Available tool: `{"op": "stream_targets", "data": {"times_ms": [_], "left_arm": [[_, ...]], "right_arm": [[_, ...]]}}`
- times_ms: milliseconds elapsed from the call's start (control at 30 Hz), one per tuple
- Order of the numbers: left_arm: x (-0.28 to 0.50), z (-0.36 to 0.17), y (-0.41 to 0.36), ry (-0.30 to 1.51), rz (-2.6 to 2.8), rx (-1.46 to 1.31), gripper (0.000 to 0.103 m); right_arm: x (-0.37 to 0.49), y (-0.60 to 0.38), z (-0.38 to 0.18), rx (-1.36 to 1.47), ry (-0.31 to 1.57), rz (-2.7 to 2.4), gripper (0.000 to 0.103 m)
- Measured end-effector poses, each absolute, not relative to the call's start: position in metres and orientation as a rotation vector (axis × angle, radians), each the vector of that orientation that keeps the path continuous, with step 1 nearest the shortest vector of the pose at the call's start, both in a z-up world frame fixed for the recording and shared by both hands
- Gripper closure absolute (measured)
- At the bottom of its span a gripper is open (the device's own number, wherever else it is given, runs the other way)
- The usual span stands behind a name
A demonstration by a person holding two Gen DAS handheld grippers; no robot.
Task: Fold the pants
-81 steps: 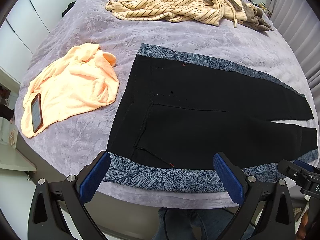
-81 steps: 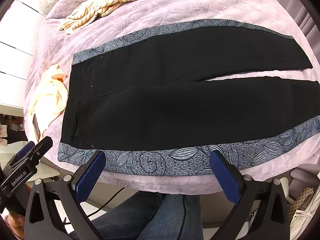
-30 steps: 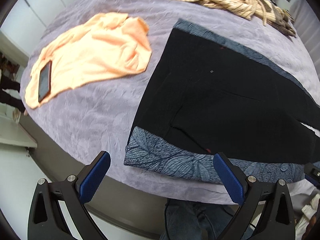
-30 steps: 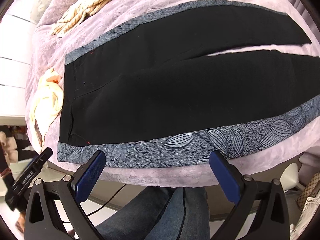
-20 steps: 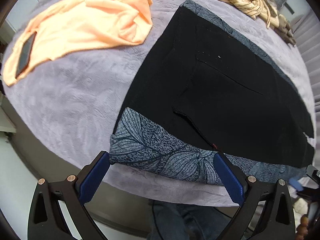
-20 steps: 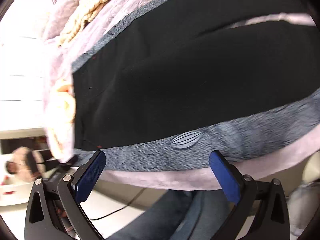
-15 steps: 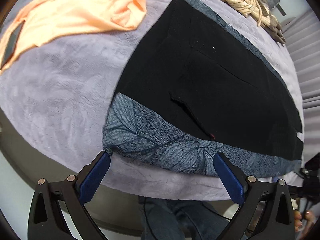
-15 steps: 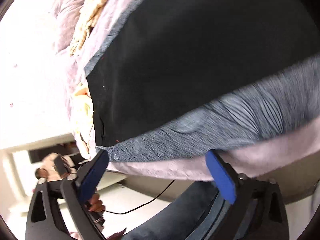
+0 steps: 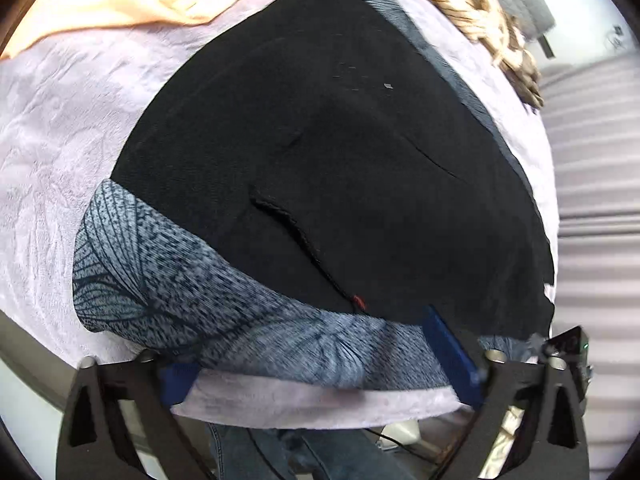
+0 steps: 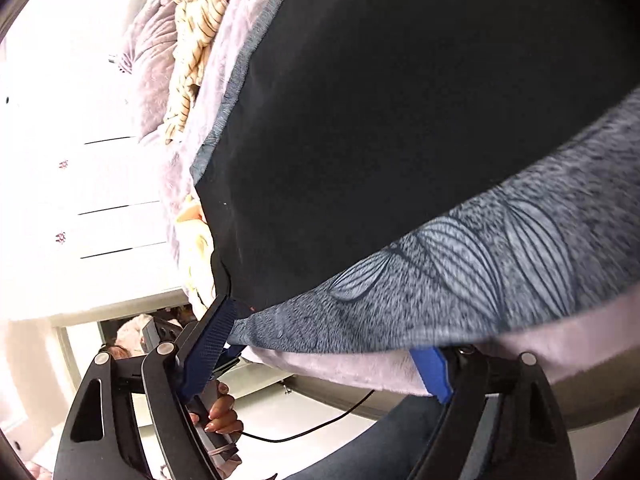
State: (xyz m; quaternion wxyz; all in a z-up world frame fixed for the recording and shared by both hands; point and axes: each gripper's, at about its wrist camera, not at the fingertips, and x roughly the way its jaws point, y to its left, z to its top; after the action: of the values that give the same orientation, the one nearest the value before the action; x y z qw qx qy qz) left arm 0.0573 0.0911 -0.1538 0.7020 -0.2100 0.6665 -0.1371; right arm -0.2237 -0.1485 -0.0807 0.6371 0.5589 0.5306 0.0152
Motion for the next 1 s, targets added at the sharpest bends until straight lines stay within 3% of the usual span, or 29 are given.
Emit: {"op": "stream_targets", "data": {"times_ms": [33,67,100,133,333,567,633,700,767,933,1000], "left_arm": [[0.057,-0.156,0.09,1.488,-0.285,-0.447,0.038],[0.057,-0.159,0.09,1.496,-0.271,-0.425,0.054],[0.058,-0.158,0.092,1.501,-0.284,-0.438,0.067],[0.058,-0.156,0.094,1.498,-0.294,-0.454,0.071],[0.071,-0.102,0.087,1.39,-0.348,-0.425,0.072],[0.147,-0.041,0.063,1.19,-0.397,-0.384,0.071],[0.173,-0.039,0.055,1.149,-0.382,-0.346,0.066],[0.208,-0.047,0.041,1.111,-0.293,-0.293,0.04],[0.229,-0.059,0.048,1.091,-0.198,-0.255,0.022],[0.279,-0.11,0.033,1.147,0.003,-0.219,0.019],[0.274,-0.118,0.045,1.164,0.089,-0.192,0.019]], "right_arm": [[-0.222,-0.148,-0.088,1.291,1.218,0.036,0.027],[-0.222,-0.149,-0.096,1.307,1.227,0.032,0.054],[-0.224,-0.151,-0.103,1.326,1.246,0.015,0.071],[-0.228,-0.154,-0.105,1.362,1.237,0.009,0.093],[-0.219,-0.158,-0.048,1.255,1.154,0.06,0.093],[-0.145,-0.178,0.022,1.07,1.097,0.148,0.093],[-0.112,-0.191,0.03,1.031,1.1,0.178,0.093],[-0.073,-0.208,0.028,1.008,1.13,0.199,0.093],[-0.038,-0.214,0.013,0.996,1.166,0.195,0.093],[0.04,-0.233,-0.055,0.954,1.315,0.159,0.089],[0.062,-0.237,-0.092,0.924,1.393,0.078,0.067]]}}
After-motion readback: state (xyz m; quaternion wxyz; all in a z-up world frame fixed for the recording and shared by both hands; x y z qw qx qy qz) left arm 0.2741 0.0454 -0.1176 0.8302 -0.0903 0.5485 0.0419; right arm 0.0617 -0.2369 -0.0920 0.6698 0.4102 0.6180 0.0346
